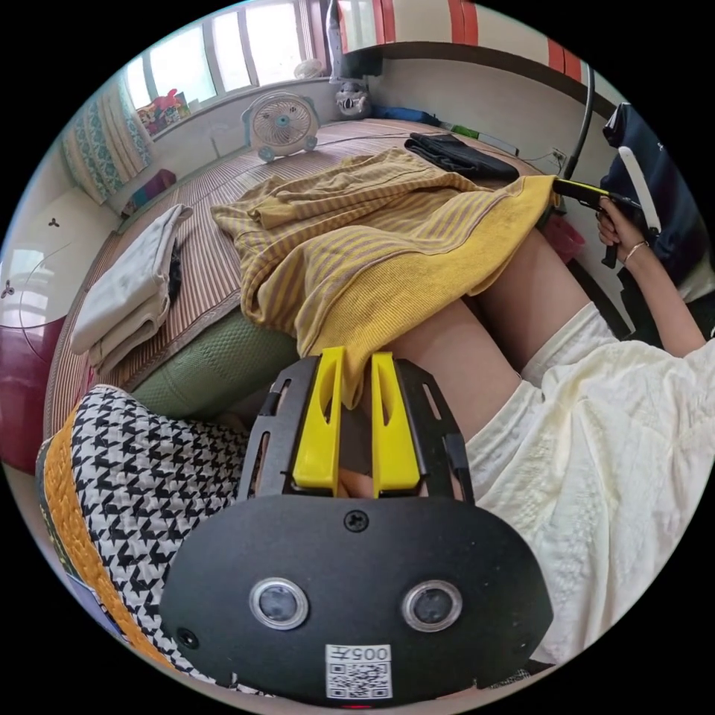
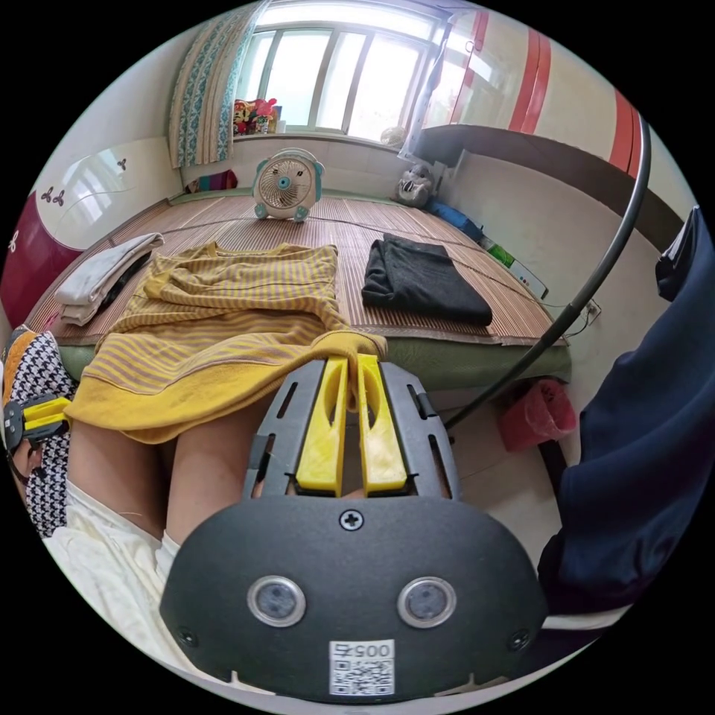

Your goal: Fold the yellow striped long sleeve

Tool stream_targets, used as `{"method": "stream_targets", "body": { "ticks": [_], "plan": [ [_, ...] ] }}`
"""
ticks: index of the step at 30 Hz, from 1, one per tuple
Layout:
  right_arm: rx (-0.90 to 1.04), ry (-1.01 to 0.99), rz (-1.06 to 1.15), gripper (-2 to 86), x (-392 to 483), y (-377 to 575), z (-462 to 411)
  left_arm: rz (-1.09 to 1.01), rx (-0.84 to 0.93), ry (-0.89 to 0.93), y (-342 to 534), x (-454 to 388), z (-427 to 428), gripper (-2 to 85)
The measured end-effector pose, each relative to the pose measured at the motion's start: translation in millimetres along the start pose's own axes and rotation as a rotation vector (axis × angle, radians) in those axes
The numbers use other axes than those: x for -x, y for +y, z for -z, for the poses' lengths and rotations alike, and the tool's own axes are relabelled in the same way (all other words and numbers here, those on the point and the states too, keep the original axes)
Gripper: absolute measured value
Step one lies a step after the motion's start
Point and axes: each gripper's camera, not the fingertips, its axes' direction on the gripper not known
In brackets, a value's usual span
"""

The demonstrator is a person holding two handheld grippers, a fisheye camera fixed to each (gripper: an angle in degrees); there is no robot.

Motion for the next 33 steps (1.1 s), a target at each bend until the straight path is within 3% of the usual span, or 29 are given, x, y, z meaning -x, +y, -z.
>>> {"method": "stream_targets", "body": {
  "ticks": [8, 19, 33],
  "plan": [
    [0.000, 0.011, -0.002, -1.1, -2, 8, 3, 0.008, -0.024, -0.090, 2, -6, 12, 3.5],
    [-0.127, 0.046, 0.037, -1.1, -2, 21, 35, 0.060, -0.319, -0.259, 4, -6, 100, 2.6],
    [-0.257, 0.050, 0.021, -1.2, -17, 33, 78, 0.048, -0.452, -0.356, 10, -19, 161, 2.3]
  ]
}}
